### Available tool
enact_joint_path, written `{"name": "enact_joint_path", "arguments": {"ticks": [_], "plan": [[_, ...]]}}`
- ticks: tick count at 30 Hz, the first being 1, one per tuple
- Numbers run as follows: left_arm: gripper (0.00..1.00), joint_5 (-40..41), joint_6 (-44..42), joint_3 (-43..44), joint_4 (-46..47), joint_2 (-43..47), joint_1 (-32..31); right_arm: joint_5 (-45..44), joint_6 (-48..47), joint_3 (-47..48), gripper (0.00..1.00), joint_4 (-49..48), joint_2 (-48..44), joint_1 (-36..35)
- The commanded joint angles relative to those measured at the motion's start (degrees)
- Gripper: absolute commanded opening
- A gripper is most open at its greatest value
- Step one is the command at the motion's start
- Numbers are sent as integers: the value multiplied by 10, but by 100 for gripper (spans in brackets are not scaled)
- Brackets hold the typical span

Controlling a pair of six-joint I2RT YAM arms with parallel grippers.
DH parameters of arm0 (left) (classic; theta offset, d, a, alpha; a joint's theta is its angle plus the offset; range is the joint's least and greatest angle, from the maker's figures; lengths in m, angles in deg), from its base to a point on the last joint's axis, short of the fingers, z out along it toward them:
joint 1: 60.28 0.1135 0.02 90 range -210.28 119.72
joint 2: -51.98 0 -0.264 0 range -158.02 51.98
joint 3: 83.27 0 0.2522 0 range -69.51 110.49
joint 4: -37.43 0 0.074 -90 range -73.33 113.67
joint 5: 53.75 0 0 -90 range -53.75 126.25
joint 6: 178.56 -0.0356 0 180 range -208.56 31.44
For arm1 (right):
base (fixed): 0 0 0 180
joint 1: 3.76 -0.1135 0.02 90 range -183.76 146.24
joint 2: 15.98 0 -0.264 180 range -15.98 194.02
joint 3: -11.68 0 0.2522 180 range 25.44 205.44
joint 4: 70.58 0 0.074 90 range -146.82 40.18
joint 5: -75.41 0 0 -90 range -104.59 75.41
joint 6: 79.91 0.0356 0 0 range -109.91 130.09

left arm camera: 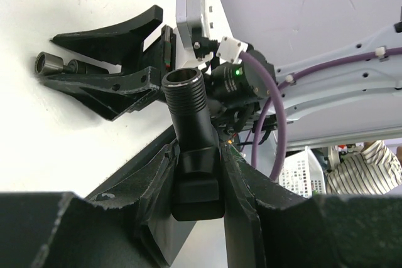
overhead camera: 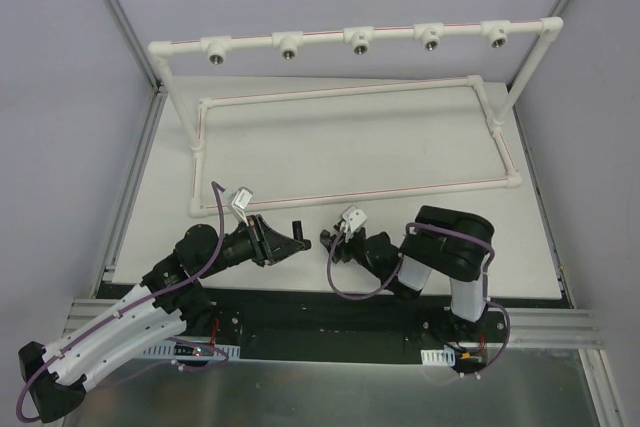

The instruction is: Install the water faucets

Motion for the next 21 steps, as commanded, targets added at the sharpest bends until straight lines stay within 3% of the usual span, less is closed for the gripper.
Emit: {"name": "enact_joint_path", "arguments": {"ticks": [1,9,12,16,21], "plan": [[0,0,-2,18,18,8,-2,-55,31,-21,57,-47,90,-35],[0,6,-4,20,10,10,-3,-101,22,-12,54,-47,124,-76],[0,8,-4,18,11,10,-2,-115,32,-12,36,-47,137,-83],[0,8,-5,19,15,2,-2,-121,42,-7,24,-47,157,-88],[0,7,-7,22,17,-4,-2,-115,40,8,1,-47,175,-90]]}}
